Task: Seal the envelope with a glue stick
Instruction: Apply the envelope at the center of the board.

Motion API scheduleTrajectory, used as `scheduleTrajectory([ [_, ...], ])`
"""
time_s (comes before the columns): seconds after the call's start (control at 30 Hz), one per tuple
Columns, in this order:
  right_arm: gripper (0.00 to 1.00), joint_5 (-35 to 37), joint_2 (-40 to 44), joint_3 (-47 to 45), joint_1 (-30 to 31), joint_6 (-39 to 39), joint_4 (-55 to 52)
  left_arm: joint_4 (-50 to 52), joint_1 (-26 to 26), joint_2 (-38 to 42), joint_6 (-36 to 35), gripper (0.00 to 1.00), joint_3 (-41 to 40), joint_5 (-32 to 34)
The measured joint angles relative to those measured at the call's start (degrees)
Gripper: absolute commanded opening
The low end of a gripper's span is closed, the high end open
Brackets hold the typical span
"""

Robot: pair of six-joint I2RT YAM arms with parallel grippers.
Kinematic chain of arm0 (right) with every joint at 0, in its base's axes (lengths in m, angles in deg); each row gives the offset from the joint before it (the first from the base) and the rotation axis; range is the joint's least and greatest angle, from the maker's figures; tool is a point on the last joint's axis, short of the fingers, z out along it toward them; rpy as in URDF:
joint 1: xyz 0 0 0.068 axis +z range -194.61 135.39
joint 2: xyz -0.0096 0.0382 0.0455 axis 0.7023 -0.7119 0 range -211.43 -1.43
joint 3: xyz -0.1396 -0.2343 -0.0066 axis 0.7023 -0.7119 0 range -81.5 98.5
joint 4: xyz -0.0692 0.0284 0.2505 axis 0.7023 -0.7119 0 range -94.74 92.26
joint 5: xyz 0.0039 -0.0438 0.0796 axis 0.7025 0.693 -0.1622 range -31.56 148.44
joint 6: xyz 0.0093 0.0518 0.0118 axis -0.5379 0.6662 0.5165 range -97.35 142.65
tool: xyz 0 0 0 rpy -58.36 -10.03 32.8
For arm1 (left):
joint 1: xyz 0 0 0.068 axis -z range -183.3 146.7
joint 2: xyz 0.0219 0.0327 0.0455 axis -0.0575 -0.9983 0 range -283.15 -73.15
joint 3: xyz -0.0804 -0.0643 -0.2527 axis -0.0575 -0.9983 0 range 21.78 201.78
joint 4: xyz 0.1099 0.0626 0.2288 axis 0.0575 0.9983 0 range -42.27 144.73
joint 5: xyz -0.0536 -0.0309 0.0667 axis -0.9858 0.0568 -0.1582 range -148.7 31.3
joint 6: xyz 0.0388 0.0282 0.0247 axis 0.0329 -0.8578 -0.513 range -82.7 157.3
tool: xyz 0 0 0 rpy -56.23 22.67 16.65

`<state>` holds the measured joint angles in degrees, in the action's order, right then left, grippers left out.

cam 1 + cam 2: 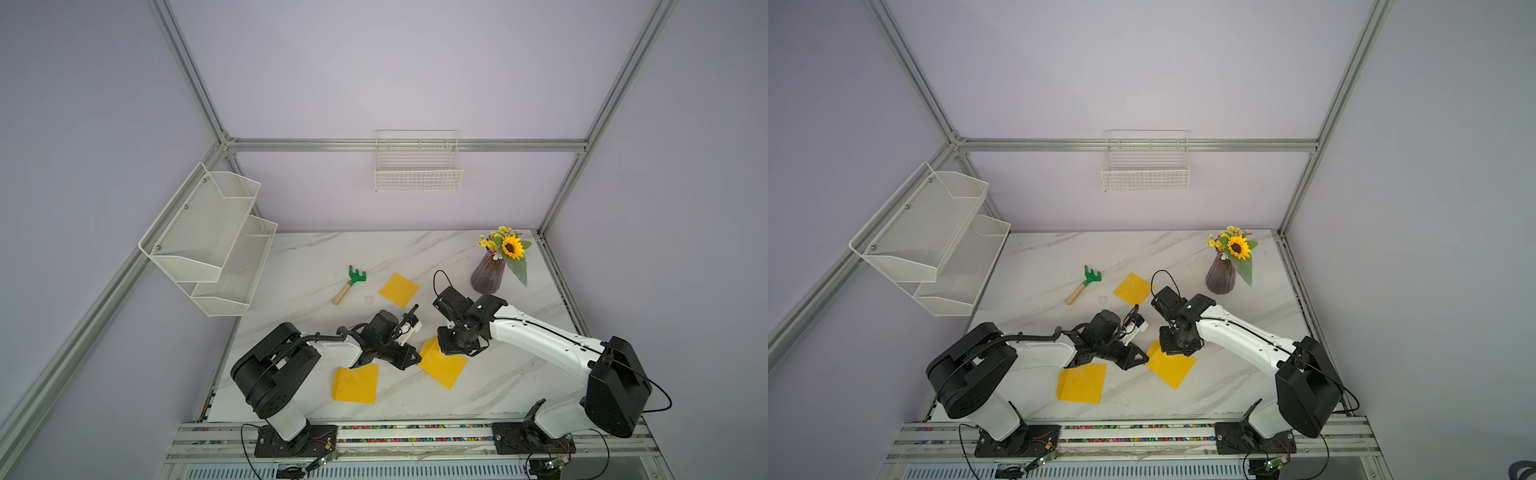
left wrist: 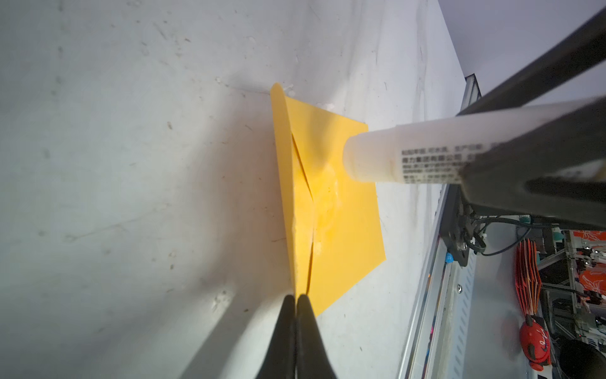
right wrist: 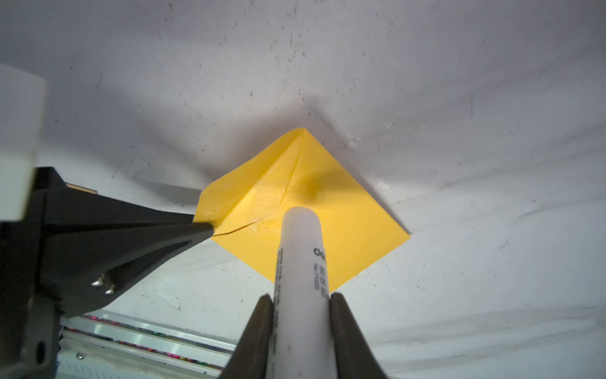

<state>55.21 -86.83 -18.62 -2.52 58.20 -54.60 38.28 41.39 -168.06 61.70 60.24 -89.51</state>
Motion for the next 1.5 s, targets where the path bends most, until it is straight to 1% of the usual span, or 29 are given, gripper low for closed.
scheduleTrajectory([
  [0.1, 0.00, -1.01, -1.70, 0.79, 0.00, 0.24, -0.87, -1.77, 1.07, -1.53, 1.42, 0.00, 0.00, -0.33],
  [0.3, 0.00, -0.96, -4.90, 1.60, 0.00, 0.46, -3.15, -4.28, 1.46, -4.55, 4.81, 0.00, 0.00, -0.48],
  [0.53, 0.00, -1.42, -6.45, 0.92, 0.00, 0.46, -3.26, -5.11, 1.46, -5.62, 6.27, 0.00, 0.37, -1.73],
  [0.9, 0.00, -7.96, -8.24, -0.17, -0.37, 0.44, -0.57, -5.29, 1.46, -5.86, 6.49, 0.00, 0.39, -2.23],
  [1.0, 0.00, -6.12, -8.28, -0.02, -0.35, 0.66, -0.74, -5.40, 1.46, -5.92, 6.49, 0.00, 0.39, -2.40],
  [1.17, 0.00, 0.13, -10.19, 2.58, 0.13, 0.59, -4.02, -5.75, 1.46, -6.19, 6.49, 0.00, 0.39, -2.84],
  [1.27, 0.00, 1.16, -11.13, 3.48, 0.07, 0.17, -4.59, -5.73, 1.46, -6.19, 6.49, 0.00, 0.39, -2.86],
  [1.33, 0.00, 0.02, -11.30, 3.56, 0.07, -0.11, -4.31, -5.73, 1.46, -6.19, 6.49, 0.00, 0.39, -2.84],
  [1.5, 0.00, -6.03, -11.23, 2.89, -0.57, -0.42, -1.25, -5.73, 1.46, -6.19, 6.49, 0.00, 0.39, -2.84],
])
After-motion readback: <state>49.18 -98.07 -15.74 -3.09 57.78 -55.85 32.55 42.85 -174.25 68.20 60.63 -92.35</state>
